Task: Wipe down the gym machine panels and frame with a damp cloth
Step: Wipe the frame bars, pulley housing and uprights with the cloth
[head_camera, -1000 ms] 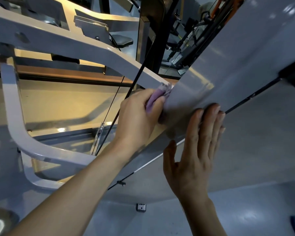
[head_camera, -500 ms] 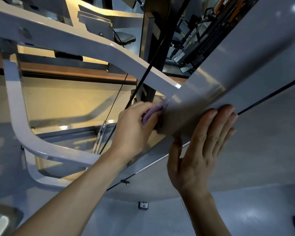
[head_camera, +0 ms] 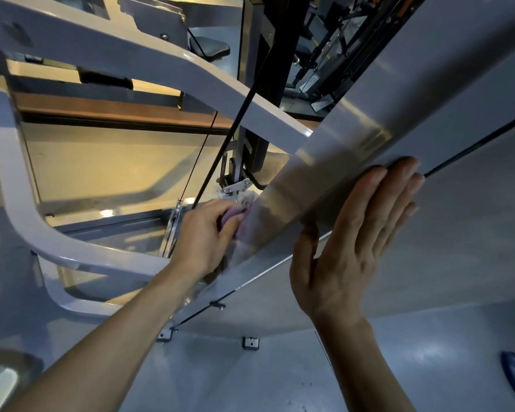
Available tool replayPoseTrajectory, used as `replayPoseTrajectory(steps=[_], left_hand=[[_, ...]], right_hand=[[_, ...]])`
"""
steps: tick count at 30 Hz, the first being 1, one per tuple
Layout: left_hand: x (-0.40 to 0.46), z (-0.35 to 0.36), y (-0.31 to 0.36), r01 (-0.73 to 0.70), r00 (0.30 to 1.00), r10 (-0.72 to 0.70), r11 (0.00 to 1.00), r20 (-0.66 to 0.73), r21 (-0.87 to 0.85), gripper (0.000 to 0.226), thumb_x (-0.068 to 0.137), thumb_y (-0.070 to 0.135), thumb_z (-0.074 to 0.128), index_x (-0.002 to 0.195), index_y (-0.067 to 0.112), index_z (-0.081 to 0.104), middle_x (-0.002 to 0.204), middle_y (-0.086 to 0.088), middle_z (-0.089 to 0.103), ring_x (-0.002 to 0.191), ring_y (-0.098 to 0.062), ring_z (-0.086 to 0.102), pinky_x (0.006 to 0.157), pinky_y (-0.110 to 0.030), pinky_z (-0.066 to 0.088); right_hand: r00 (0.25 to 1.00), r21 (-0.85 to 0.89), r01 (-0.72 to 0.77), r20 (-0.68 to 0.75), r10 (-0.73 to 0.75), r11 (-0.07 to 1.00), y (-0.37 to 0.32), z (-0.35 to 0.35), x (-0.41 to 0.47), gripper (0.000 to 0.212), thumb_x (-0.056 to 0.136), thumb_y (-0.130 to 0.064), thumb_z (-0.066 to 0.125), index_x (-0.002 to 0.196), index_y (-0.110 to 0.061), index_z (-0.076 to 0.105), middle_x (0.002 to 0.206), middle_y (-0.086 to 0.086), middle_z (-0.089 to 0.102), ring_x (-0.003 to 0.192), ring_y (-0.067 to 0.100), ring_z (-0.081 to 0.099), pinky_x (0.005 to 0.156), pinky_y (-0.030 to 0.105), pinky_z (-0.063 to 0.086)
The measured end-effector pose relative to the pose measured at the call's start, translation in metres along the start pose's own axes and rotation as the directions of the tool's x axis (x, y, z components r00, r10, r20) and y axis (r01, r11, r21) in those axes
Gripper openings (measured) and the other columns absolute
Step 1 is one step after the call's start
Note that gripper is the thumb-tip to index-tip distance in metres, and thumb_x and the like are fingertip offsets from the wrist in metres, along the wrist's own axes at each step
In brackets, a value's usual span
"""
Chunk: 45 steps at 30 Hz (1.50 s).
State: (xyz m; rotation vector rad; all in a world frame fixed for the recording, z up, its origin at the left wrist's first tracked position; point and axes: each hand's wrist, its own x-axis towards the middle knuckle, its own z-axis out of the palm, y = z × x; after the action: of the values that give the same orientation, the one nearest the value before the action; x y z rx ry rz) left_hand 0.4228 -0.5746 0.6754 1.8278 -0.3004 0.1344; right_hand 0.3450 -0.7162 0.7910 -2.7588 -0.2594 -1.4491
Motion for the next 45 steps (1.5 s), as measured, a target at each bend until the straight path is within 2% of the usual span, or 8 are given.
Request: replayPoseTrajectory(steps=[3, 10, 13, 16, 24, 27, 30, 45], left_hand=[[-0.010, -0.001, -0.031, 0.098, 0.989, -0.103, 0.994, 0.108, 0.047, 0.017, 0.095, 0.005, 0.070, 0.081, 0.015, 0.073, 0.077, 0.007, 0.070, 0.077, -0.006, 0.065, 0.071, -0.032, 0.054], [0.000, -0.004, -0.030, 0.066, 0.992, -0.063, 0.998, 0.104, -0.018, 0.014, 0.094, 0.011, 0.075, 0.096, 0.024, 0.080, 0.086, 0.014, 0.076, 0.080, -0.003, 0.071, 0.072, -0.022, 0.058], [-0.010, 0.000, -0.051, 0.170, 0.967, -0.179, 0.983, 0.180, 0.061, 0.014, 0.096, 0.004, 0.071, 0.083, 0.009, 0.074, 0.075, 0.005, 0.074, 0.067, -0.009, 0.072, 0.063, -0.035, 0.062], [-0.010, 0.004, -0.063, 0.295, 0.927, -0.310, 0.950, 0.209, 0.101, 0.018, 0.098, -0.002, 0.066, 0.080, 0.000, 0.071, 0.066, 0.005, 0.072, 0.055, -0.003, 0.068, 0.051, -0.022, 0.056], [-0.021, -0.001, -0.034, 0.179, 0.978, -0.184, 0.982, 0.097, 0.057, 0.017, 0.094, 0.012, 0.073, 0.096, 0.027, 0.081, 0.086, 0.015, 0.076, 0.082, -0.001, 0.069, 0.074, -0.020, 0.055], [-0.027, -0.002, -0.038, 0.249, 0.962, -0.252, 0.968, 0.101, 0.040, 0.017, 0.094, 0.009, 0.072, 0.091, 0.024, 0.079, 0.084, 0.008, 0.077, 0.083, -0.007, 0.069, 0.077, -0.032, 0.057], [-0.027, -0.006, -0.016, 0.123, 0.992, -0.122, 0.992, 0.034, -0.032, 0.018, 0.093, 0.008, 0.072, 0.096, 0.025, 0.079, 0.088, 0.015, 0.076, 0.085, -0.002, 0.068, 0.074, -0.017, 0.052], [-0.061, -0.002, -0.003, 0.147, 0.989, -0.143, 0.972, 0.036, -0.186, 0.026, 0.091, 0.003, 0.068, 0.099, 0.027, 0.076, 0.087, 0.009, 0.072, 0.082, -0.015, 0.070, 0.078, -0.034, 0.058]], right_hand=[[1.000, 0.008, -0.003, -0.008, 0.003, 1.000, 0.000, 0.000, 0.000, 0.077, 0.091, -0.017, 0.048, 0.156, -0.005, 0.008, 0.156, 0.032, 0.007, 0.155, 0.024, -0.013, 0.126, 0.054, 0.003], [0.998, -0.013, 0.052, -0.019, -0.052, 0.999, 0.003, 0.005, -0.002, 0.089, 0.091, -0.018, 0.046, 0.161, -0.013, -0.009, 0.167, 0.010, -0.008, 0.155, 0.026, -0.013, 0.125, 0.055, 0.001], [0.997, -0.021, 0.067, -0.035, -0.067, 0.998, 0.005, 0.007, -0.002, 0.085, 0.095, -0.025, 0.042, 0.161, -0.014, -0.010, 0.166, 0.000, -0.019, 0.155, 0.026, -0.013, 0.125, 0.055, -0.001], [0.997, -0.018, 0.064, -0.035, -0.065, 0.998, 0.005, 0.009, -0.001, 0.086, 0.093, -0.023, 0.043, 0.161, -0.015, -0.010, 0.166, -0.001, -0.018, 0.155, 0.026, -0.013, 0.124, 0.055, -0.001], [0.998, -0.007, -0.002, -0.055, 0.001, 1.000, 0.006, 0.017, -0.001, 0.089, 0.089, -0.026, 0.041, 0.161, -0.016, -0.009, 0.153, 0.037, 0.007, 0.155, 0.023, -0.012, 0.124, 0.055, -0.002], [0.998, -0.010, 0.009, -0.058, -0.010, 1.000, 0.006, 0.017, -0.004, 0.079, 0.097, -0.033, 0.032, 0.161, -0.016, -0.010, 0.165, 0.027, -0.003, 0.155, 0.023, -0.013, 0.124, 0.055, -0.003], [0.998, -0.020, 0.033, -0.056, -0.034, 0.999, 0.007, 0.017, -0.003, 0.080, 0.097, -0.033, 0.033, 0.162, -0.016, -0.010, 0.170, 0.006, -0.015, 0.155, 0.024, -0.013, 0.124, 0.055, -0.003], [0.999, -0.006, -0.022, -0.048, 0.022, 1.000, 0.002, 0.016, -0.002, 0.091, 0.085, -0.022, 0.044, 0.162, -0.016, -0.003, 0.157, 0.034, 0.006, 0.154, 0.024, -0.010, 0.124, 0.055, -0.002]])
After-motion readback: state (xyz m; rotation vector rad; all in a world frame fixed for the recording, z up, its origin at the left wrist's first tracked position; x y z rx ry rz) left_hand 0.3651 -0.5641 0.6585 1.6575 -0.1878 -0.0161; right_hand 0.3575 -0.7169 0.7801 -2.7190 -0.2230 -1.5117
